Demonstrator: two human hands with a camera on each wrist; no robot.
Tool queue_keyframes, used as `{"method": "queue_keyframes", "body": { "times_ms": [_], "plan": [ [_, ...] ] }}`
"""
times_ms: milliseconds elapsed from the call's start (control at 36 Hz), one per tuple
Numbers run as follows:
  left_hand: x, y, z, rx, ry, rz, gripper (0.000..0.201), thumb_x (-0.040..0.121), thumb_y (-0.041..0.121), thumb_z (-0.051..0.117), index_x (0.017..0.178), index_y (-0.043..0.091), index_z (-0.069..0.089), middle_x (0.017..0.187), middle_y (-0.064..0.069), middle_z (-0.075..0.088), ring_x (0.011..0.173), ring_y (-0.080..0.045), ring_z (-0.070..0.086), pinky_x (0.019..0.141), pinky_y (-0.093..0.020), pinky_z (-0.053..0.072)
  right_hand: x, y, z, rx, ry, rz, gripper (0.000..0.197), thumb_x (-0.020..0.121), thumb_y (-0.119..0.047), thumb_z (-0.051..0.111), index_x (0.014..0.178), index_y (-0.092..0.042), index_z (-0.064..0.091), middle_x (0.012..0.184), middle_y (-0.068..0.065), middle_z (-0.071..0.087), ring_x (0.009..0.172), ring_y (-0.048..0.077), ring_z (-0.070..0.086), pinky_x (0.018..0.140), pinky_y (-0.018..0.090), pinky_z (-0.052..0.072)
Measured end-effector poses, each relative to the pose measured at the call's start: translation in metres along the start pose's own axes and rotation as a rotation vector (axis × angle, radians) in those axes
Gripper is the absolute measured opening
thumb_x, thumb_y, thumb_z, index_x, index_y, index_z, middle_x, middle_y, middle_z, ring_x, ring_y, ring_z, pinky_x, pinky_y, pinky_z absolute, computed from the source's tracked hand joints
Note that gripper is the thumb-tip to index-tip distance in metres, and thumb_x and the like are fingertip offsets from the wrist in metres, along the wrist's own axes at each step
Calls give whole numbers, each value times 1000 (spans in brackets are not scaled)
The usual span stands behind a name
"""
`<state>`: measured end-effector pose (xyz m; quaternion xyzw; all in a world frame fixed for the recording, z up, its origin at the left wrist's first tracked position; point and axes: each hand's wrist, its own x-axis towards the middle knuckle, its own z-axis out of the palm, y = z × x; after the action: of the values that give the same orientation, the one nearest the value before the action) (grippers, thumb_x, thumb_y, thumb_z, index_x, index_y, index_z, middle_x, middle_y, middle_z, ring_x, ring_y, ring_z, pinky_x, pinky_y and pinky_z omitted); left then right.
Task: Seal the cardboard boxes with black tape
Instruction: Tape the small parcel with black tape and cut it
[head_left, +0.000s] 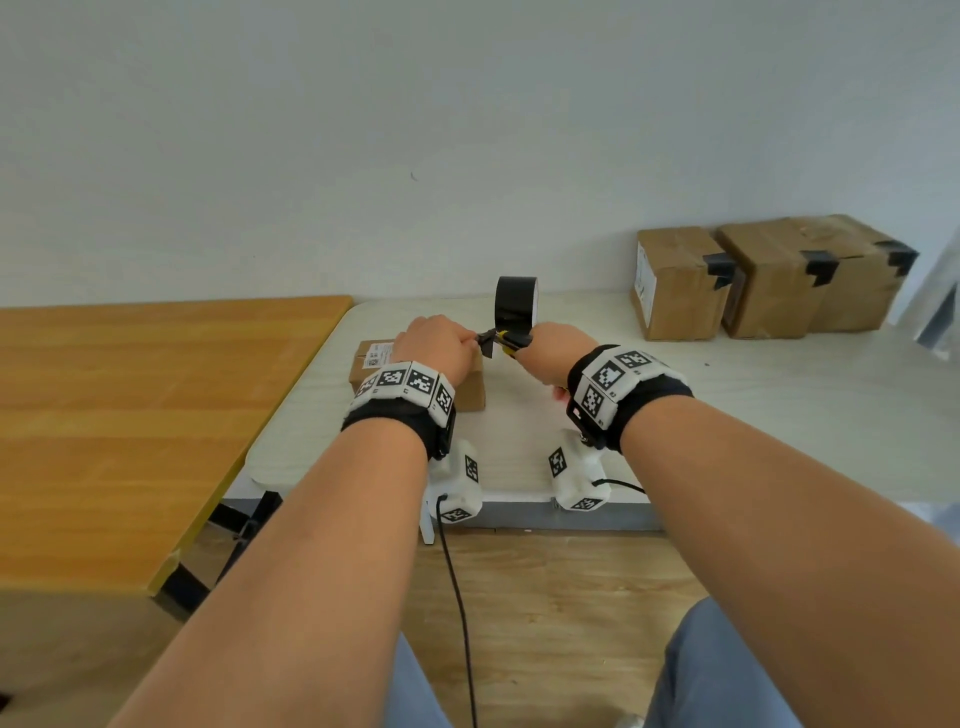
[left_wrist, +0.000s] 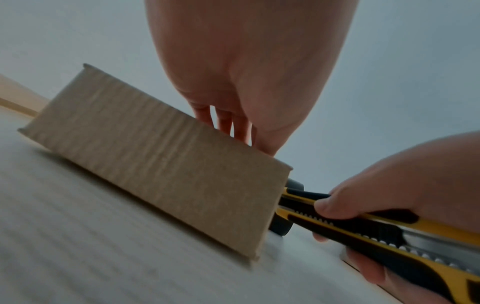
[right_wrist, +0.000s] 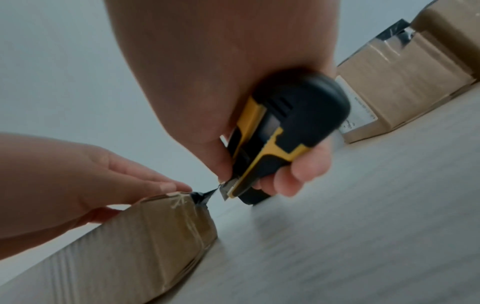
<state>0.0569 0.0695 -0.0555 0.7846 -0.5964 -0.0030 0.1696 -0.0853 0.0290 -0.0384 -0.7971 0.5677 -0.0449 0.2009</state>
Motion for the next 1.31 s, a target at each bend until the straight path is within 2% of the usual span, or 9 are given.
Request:
{"method": "queue_keyframes", "body": {
  "times_ms": [194,333,528,639,722,805,889,1194,1305],
  "plan": [
    [-2,4,-1,29,-11,-11,34,98,30,40,120,29,65,115,-6,66,107,-27,57,95,-42,46,-5,12,-6,78,99,-47,22,89,-17,44,102,-8,58,78,8,59,58,19,55,52,25,43],
    [-7,5,-3,49,6,12,33,97,24,41,106,19,72,109,-9,67,104,-28,57,90,-40,49,-4,23,-14,85,227,-25,15,90,-16,41,98,-10,53,75,4,52,63,20,50,51,26,34],
    [-7,15,-7,21,-76,38,34,96,15,41,118,18,67,119,-8,65,109,-27,57,94,-35,45,1,38,-18,219,233,38,24,97,-25,40,102,-6,53,79,6,53,76,27,53,60,30,37],
    [-6,20,-7,-14,-104,75,39,95,10,41,124,24,64,122,-7,63,111,-28,57,93,-33,44,7,42,-11,165,178,158,24,92,-13,41,108,-3,56,97,13,57,70,24,51,47,27,31],
    [-5,22,-7,-48,-123,71,40,95,7,41,126,21,63,126,-8,62,112,-29,56,95,-32,44,10,43,-8,99,147,206,26,93,-17,43,109,-3,57,112,14,60,74,24,52,60,27,39],
    [-3,22,-7,-114,-121,54,40,94,4,42,125,20,63,128,-6,61,115,-28,56,96,-30,42,15,45,-4,-15,87,185,24,97,-19,40,104,-4,57,104,14,61,93,29,58,72,30,43],
    [-2,21,-8,-172,-124,46,38,96,6,44,126,17,63,132,-4,59,122,-24,53,100,-26,37,18,47,-2,-81,83,183,24,98,-24,40,91,-5,53,85,11,57,84,28,56,70,30,43],
    [-4,17,-13,-266,-135,13,34,95,7,48,123,17,64,133,-3,59,124,-21,52,100,-23,36,16,40,1,-126,69,213,15,86,-21,59,87,-9,51,77,8,56,75,26,56,66,31,45],
    [-5,19,-12,-224,-124,26,36,94,6,47,123,18,65,132,-2,59,123,-22,53,99,-24,37,14,36,-1,-114,129,185,18,88,-25,54,99,-10,56,102,12,58,95,29,58,80,34,51]
  ]
}}
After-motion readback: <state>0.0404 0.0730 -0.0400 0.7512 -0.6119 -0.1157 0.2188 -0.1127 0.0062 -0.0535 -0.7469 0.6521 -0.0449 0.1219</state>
